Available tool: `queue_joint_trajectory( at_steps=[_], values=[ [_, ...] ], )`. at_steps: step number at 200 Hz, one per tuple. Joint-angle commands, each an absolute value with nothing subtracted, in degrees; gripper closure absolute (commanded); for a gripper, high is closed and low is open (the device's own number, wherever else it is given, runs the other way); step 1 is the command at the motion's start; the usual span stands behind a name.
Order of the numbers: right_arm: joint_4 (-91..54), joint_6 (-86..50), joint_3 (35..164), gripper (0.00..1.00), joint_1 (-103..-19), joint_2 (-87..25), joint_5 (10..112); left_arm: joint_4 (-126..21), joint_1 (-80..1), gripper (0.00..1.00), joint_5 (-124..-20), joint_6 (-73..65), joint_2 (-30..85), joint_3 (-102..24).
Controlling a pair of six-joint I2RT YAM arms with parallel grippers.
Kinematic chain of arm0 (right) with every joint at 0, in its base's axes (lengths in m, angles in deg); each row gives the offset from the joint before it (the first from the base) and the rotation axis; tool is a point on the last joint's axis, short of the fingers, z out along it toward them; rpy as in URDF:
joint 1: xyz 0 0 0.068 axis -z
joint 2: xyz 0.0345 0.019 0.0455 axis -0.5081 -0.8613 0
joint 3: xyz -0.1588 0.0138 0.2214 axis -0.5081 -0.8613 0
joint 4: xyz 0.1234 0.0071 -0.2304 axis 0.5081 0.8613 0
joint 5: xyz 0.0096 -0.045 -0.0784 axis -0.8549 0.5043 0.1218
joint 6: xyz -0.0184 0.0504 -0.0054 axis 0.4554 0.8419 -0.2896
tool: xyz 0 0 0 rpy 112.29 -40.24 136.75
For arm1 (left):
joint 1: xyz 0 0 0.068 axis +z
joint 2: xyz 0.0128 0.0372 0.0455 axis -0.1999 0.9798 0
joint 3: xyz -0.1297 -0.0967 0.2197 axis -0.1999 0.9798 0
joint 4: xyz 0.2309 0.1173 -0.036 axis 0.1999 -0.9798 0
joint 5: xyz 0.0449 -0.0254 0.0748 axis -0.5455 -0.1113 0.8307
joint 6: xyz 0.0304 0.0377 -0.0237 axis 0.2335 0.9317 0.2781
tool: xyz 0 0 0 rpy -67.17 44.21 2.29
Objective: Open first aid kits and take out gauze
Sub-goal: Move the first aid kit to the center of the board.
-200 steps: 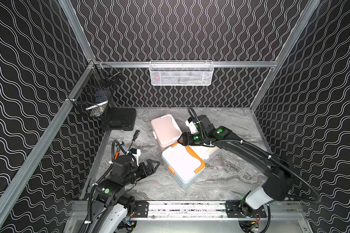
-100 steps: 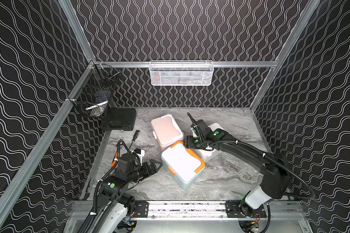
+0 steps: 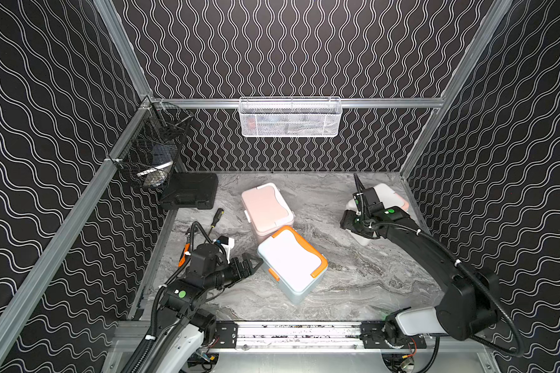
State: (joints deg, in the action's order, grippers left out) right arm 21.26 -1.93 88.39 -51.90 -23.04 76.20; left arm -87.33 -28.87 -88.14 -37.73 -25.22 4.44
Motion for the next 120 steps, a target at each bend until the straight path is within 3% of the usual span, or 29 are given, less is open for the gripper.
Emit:
queue_joint_trajectory(
  at_steps=[1, 42, 83, 120],
  values=[
    [18.49, -3.86, 88.90, 0.25, -52.15, -20.37, 67.40, -81.09, -31.99, 0.02, -86.21, -43.09, -24.77, 5.47],
    [18.53, -5.59, 90.02, 0.12, -56.29, -15.58, 63.68, -70.11, -46.78, 0.04, -74.85, -50.48, -21.20, 7.11],
    [18.80, -5.35, 89.52, 0.10, -56.29, -12.95, 61.74, -57.56, -65.70, 0.04, -62.30, -48.94, -2.01, 1.18],
    [21.02, -5.17, 89.98, 0.10, -56.29, -13.11, 64.43, -50.32, -68.83, 0.04, -62.13, -45.33, 15.06, -6.64]
  ],
)
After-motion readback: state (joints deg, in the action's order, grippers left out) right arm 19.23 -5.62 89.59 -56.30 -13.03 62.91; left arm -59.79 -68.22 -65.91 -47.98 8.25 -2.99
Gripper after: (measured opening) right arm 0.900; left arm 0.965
